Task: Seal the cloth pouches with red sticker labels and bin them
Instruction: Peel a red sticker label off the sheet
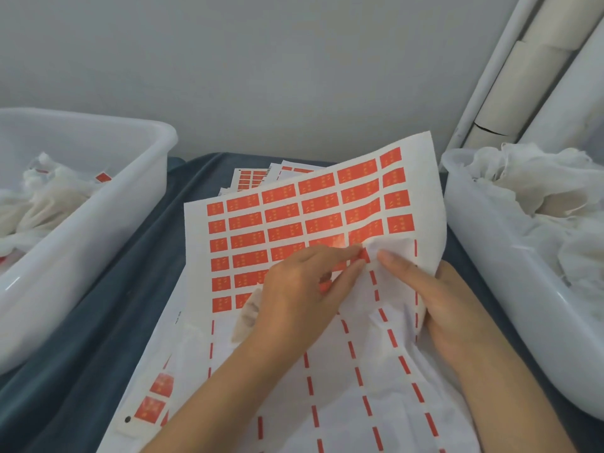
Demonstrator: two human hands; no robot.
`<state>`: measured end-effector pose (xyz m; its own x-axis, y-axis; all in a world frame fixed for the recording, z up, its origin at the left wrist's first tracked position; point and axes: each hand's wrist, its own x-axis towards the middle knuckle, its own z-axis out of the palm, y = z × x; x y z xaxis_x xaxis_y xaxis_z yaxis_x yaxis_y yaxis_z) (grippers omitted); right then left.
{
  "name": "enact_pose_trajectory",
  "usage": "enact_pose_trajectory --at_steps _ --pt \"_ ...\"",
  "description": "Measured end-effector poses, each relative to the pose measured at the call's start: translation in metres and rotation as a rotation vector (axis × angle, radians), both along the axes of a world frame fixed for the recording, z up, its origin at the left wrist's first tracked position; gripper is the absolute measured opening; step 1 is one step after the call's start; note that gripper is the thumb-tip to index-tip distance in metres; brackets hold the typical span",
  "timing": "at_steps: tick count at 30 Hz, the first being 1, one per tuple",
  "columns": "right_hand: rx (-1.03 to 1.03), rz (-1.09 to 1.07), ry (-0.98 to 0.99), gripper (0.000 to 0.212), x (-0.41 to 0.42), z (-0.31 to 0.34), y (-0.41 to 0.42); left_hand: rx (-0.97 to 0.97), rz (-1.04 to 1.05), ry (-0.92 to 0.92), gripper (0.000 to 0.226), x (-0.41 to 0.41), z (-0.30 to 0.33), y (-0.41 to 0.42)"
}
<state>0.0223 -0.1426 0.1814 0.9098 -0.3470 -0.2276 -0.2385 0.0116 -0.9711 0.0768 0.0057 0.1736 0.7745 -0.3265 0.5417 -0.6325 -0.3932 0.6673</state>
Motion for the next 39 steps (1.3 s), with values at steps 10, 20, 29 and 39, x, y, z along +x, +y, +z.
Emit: enact_pose_trajectory --at_steps 10,20,29,39 --pt "-0.192 -0.173 0.049 0.042 0.012 -0.010 -0.010 -0.163 0.211 0.388 0.017 0.010 -0.006 0.002" --pt "-0.724 -0.288 -0.175 0.038 0.018 -0.014 0.001 -0.351 0.047 0.475 0.004 0.006 0.008 0.013" --pt "-0.067 0.052 0.007 0.036 0.011 -0.007 0.004 -0.013 -0.120 0.191 0.030 -0.005 0.001 0.009" --pt "-0.465 0.100 -0.448 0.056 0.003 -0.003 0.037 -0.278 -0.191 0.477 0.055 -0.010 0.004 0.012"
